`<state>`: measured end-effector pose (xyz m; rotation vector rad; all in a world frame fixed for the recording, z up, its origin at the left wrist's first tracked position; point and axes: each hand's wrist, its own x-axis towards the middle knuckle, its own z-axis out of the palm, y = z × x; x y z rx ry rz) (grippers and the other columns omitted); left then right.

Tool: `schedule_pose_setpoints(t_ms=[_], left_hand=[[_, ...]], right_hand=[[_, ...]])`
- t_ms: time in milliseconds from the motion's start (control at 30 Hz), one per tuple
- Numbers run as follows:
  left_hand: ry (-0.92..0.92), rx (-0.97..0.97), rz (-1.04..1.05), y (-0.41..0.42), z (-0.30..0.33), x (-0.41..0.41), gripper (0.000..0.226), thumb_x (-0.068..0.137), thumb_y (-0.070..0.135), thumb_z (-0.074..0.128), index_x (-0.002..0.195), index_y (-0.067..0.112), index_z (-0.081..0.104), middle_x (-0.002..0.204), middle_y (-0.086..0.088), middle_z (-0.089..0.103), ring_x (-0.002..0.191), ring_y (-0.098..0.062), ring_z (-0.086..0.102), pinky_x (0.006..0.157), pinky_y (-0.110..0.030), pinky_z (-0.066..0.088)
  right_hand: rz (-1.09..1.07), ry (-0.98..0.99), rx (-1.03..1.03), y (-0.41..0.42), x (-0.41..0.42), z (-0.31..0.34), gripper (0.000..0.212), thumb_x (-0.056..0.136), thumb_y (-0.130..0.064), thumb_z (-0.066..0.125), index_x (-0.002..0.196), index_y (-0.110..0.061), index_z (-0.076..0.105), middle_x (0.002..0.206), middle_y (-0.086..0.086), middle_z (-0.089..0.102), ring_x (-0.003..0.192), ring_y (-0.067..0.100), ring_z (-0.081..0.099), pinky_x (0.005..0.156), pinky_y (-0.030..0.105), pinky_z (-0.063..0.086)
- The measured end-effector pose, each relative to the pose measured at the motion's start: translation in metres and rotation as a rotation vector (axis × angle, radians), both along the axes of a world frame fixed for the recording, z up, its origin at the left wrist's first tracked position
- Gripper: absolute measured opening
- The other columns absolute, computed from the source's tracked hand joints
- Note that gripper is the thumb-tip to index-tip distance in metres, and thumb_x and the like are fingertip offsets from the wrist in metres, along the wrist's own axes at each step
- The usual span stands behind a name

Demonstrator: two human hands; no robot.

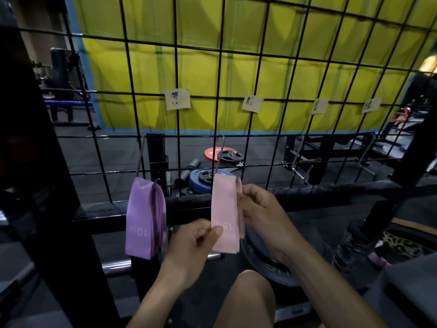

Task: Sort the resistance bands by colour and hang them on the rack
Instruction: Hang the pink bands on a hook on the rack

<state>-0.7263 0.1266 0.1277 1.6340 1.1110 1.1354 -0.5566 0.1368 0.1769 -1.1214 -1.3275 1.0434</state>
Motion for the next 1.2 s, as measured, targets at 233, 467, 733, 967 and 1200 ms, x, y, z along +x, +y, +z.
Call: schedule_pose_setpoints(t_ms=[233,467,733,967,1200], left_hand=[[-0.066,-0.004,-0.034,0.000,-0.010,0.006,0.027,0.098,0.007,0.060,0.074,0.018,0.064,0.070,0.006,0.072,0.068,-0.001,0.065,0.065,-0.017,0.051],[0.664,0.170,0.197,-0.006,-0.003,-0.012,0.026,0.096,0.054,0.054,0.086,0.031,0.051,0.070,0.006,0.064,0.065,-0.007,0.063,0.061,-0.028,0.053],[0.373,0.657,0.319,0.000,0.084,0.003,0.020,0.103,0.029,0.051,0.122,0.032,0.059,0.108,0.017,0.062,0.087,-0.001,0.061,0.072,-0.022,0.052],[0.452,0.802,0.351,0.033,0.106,0.025,0.041,0.105,0.019,0.047,0.145,0.010,0.050,0.119,-0.005,0.059,0.089,-0.025,0.062,0.069,-0.045,0.053],[0.369,0.711,0.266,0.039,0.109,0.037,0.048,0.100,0.003,0.044,0.147,0.012,0.049,0.132,-0.002,0.061,0.098,-0.019,0.062,0.080,-0.021,0.044]], right_hand=[[-0.004,-0.018,0.047,-0.008,-0.005,-0.004,0.033,0.092,-0.055,0.063,0.093,-0.021,0.064,0.086,-0.002,0.066,0.081,0.017,0.061,0.075,0.041,0.047],[-0.182,-0.200,0.185,-0.013,-0.014,-0.007,0.013,0.092,-0.011,0.063,0.100,-0.022,0.063,0.097,-0.007,0.072,0.085,0.017,0.069,0.075,0.041,0.058],[-0.252,-0.270,0.249,-0.016,-0.010,-0.005,0.007,0.091,-0.015,0.069,0.087,-0.021,0.066,0.083,-0.007,0.071,0.073,0.012,0.068,0.068,0.032,0.058],[-0.264,-0.346,0.248,-0.014,-0.001,-0.003,0.005,0.088,-0.019,0.072,0.085,-0.021,0.068,0.078,-0.004,0.070,0.072,0.014,0.065,0.064,0.024,0.053],[-0.236,-0.304,0.226,-0.011,0.014,-0.008,0.010,0.087,-0.018,0.075,0.094,-0.022,0.069,0.083,0.002,0.072,0.078,0.019,0.069,0.076,0.036,0.058]])
